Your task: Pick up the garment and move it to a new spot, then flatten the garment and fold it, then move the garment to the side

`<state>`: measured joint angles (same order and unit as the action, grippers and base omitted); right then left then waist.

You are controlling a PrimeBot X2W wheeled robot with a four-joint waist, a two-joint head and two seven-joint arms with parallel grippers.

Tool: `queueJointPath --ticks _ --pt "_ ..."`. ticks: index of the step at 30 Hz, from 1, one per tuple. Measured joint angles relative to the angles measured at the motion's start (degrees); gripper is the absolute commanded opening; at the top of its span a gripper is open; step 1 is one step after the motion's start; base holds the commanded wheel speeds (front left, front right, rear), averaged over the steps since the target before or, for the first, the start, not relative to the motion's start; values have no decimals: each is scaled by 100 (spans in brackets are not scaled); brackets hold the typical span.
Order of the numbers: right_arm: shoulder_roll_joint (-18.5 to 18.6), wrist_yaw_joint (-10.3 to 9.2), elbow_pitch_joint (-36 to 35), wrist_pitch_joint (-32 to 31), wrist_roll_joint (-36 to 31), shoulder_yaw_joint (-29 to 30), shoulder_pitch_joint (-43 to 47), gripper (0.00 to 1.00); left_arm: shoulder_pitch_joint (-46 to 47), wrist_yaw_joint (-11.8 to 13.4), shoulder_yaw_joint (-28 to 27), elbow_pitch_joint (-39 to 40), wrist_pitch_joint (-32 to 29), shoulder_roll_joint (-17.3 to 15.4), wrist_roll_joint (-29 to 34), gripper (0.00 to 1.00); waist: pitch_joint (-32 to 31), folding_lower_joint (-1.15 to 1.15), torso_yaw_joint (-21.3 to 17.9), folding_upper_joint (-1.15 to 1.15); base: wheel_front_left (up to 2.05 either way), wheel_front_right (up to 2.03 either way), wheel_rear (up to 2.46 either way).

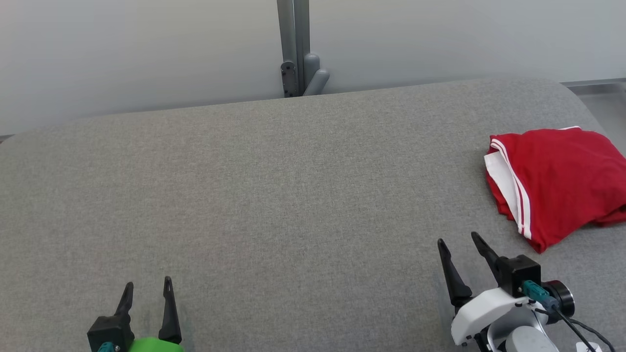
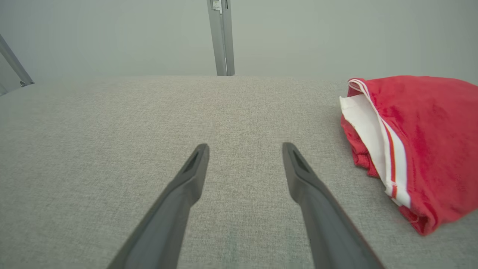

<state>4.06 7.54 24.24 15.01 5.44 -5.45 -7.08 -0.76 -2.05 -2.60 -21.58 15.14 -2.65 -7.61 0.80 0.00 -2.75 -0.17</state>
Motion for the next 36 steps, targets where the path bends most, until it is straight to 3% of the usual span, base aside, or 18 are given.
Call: queueJointPath --ticks 16,17,22,36 --pt "-15 0 31 -4 -2 -2 83 100 -13 -51 -47 -53 -1 9 7 100 18 0 29 0 0 0 0" --pt "-16 0 40 -4 -1 -2 88 0 -13 -52 -47 -68 0 10 5 0 20 0 30 0 0 0 0" --pt "-19 0 232 -46 93 -1 219 0 -23 -51 -66 -297 -66 38 -60 0 19 0 34 0 0 0 0" --pt "-38 0 -22 -453 1756 218 221 0 -8 -119 -120 -71 -475 38 -1723 0 8 0 63 0 0 0 0"
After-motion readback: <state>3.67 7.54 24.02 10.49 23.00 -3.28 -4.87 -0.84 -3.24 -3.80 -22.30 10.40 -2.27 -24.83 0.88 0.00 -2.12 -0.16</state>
